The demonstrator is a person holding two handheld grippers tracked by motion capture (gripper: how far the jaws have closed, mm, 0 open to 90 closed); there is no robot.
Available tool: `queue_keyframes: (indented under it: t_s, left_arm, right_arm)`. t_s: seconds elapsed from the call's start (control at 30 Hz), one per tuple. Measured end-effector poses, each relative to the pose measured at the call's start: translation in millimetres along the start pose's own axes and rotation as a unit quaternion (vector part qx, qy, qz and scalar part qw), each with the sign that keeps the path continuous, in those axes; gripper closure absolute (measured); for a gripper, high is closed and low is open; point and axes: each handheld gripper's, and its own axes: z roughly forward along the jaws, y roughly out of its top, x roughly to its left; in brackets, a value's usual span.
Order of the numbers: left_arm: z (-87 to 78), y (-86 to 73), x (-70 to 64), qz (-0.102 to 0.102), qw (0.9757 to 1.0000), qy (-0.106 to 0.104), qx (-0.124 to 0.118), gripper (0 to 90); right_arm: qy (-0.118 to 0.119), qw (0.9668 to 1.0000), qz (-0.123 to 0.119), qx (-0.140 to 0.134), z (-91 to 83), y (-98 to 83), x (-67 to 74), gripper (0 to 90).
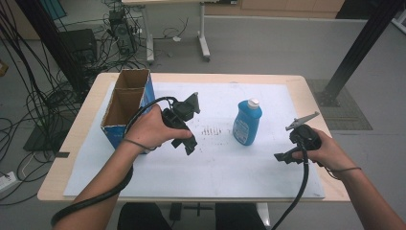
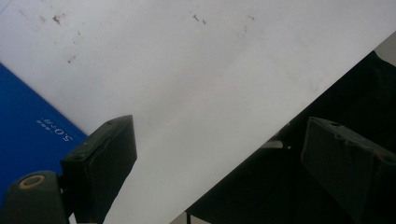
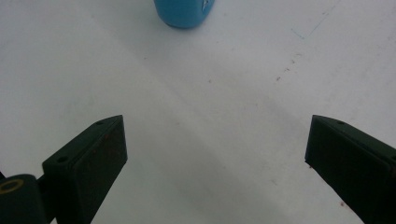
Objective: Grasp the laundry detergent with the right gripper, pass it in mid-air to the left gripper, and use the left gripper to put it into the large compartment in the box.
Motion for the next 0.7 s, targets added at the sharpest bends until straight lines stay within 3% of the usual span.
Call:
queue_keyframes:
  t_s: [0.7]
  left_arm:
    - [-1.4,-1.7,-0.5,0.000,1.0000,0.001,-0.004,10.6]
  right_arm:
    - [0.001,0.9994,0.013,-0.031,22.5,-9.3,20.1,4.0]
